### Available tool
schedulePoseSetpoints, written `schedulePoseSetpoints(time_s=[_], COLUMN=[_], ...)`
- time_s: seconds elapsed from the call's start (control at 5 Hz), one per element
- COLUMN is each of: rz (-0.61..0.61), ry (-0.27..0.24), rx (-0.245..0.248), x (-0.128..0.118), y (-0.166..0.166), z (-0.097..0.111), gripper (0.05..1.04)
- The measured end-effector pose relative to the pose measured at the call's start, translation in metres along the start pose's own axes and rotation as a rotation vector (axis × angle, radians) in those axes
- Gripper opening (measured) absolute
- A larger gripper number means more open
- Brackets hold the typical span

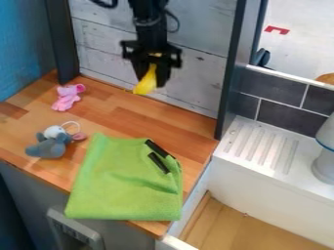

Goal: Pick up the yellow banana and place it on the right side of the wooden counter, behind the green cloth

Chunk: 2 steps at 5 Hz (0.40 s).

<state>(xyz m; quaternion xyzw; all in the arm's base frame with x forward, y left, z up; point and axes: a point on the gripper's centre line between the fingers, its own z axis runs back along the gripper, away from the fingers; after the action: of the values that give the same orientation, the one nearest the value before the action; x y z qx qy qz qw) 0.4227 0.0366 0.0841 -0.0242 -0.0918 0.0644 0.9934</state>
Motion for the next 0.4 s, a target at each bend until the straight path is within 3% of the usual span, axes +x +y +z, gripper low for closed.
schedulePoseSetpoints(time_s=[0.2, 0.4], rz=[0.219, 0.465], ry=[-0.049, -0.124], rx=[0.015, 0.024], x=[-0.004, -0.015], y=[-0.002, -0.008], z=[-0.015, -0.010], gripper=[0.531, 0.531])
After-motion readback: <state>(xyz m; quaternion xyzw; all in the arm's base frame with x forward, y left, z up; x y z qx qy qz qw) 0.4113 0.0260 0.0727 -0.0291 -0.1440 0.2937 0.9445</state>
